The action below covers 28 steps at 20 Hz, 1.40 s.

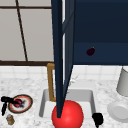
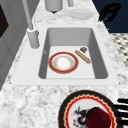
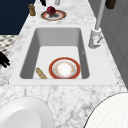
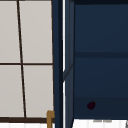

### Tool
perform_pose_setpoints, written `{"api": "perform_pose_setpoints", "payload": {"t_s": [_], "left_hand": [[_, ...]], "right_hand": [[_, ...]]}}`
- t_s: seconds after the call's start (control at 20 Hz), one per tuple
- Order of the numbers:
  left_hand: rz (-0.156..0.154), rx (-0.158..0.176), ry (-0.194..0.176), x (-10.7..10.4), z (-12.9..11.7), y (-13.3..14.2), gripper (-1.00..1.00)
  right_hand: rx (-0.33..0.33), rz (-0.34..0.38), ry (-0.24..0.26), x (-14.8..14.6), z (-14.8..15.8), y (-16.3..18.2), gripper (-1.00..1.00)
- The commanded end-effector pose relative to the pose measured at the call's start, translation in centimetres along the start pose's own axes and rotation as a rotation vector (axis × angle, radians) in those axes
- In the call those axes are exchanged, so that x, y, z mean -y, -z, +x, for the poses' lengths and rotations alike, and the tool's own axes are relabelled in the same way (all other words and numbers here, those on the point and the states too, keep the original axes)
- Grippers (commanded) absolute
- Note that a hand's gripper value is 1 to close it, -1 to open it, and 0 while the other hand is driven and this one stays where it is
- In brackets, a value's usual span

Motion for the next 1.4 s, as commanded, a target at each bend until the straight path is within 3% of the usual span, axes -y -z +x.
{"api": "perform_pose_setpoints", "payload": {"t_s": [0.0, 0.55, 0.95, 1.35], "left_hand": [[0.060, -0.075, 0.044, -1.0, 0.0, 0.1, -1.00], [0.054, -0.073, 0.025, -4.6, -0.2, 0.0, -1.00], [0.064, -0.073, 0.033, -6.9, -2.3, -0.7, -1.00], [0.083, -0.093, 0.034, -5.7, -5.6, -2.0, -1.00]], "right_hand": [[0.000, 0.000, 0.000, 0.0, 0.0, 0.0, 0.00], [0.000, 0.000, 0.000, 0.0, 0.0, 0.0, 0.00], [0.000, 0.000, 0.000, 0.0, 0.0, 0.0, 0.00], [0.000, 0.000, 0.000, 0.0, 0.0, 0.0, 0.00]]}}
